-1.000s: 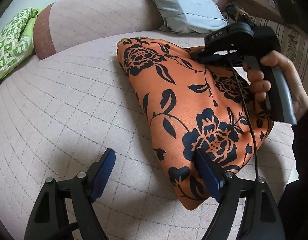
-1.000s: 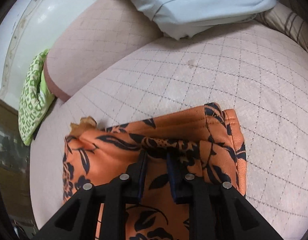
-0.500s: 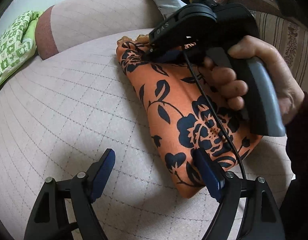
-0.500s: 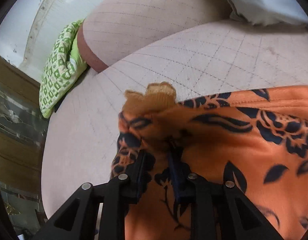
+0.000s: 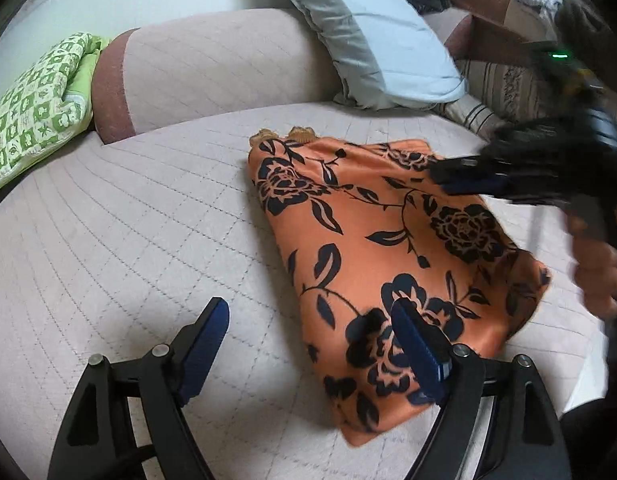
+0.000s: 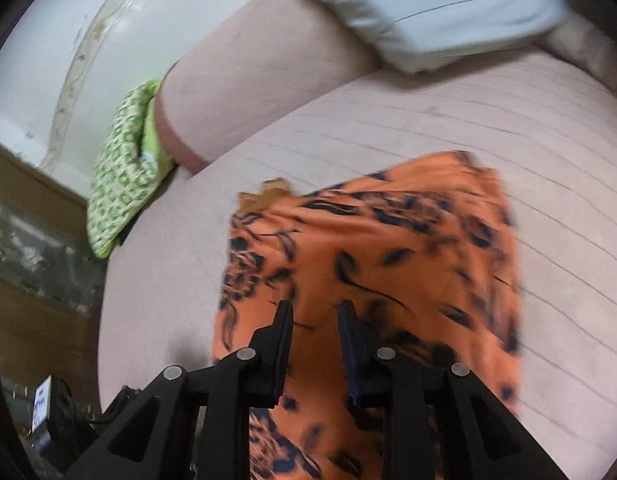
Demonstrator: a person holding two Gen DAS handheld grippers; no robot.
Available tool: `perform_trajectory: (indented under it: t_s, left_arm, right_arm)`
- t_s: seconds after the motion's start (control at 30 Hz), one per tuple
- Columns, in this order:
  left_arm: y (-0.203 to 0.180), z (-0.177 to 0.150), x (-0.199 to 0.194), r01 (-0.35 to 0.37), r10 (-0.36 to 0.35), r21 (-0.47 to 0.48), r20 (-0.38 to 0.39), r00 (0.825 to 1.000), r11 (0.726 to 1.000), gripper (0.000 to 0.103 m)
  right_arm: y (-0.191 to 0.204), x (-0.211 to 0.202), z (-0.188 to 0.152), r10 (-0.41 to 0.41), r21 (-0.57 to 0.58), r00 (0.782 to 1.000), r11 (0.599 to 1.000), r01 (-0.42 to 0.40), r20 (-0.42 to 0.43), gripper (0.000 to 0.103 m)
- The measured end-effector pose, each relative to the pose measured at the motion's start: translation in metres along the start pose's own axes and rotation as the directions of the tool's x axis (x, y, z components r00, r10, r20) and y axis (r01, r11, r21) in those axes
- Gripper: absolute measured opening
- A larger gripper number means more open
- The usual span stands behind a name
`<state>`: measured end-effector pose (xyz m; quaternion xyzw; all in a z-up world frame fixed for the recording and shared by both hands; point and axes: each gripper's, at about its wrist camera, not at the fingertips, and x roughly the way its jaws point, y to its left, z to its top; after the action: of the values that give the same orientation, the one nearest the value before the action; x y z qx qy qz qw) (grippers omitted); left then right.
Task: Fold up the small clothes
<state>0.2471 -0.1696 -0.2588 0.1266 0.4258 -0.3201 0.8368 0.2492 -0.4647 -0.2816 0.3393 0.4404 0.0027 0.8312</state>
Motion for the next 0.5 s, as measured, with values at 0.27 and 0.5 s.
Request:
perform_trajectory:
  t_s: [0.27,0.5]
  left_arm:
    - [-0.012,0.001,0.027,-0.052,0.052,0.008,-0.047,0.998,0.999,0.085]
    - [-0.014,0.005,0.037,-0.059,0.059,0.014,-0.048,0.997,0.998,0.086]
  right_arm:
    - [-0.051,-0.002,-0.038,-0.052,0.054,0.998,0.997,0.053,-0.035,0.027]
    - [-0.061,0.003,-0.029,0.04,0.071,0.997,0.997,-0.036,-0.064,0.027]
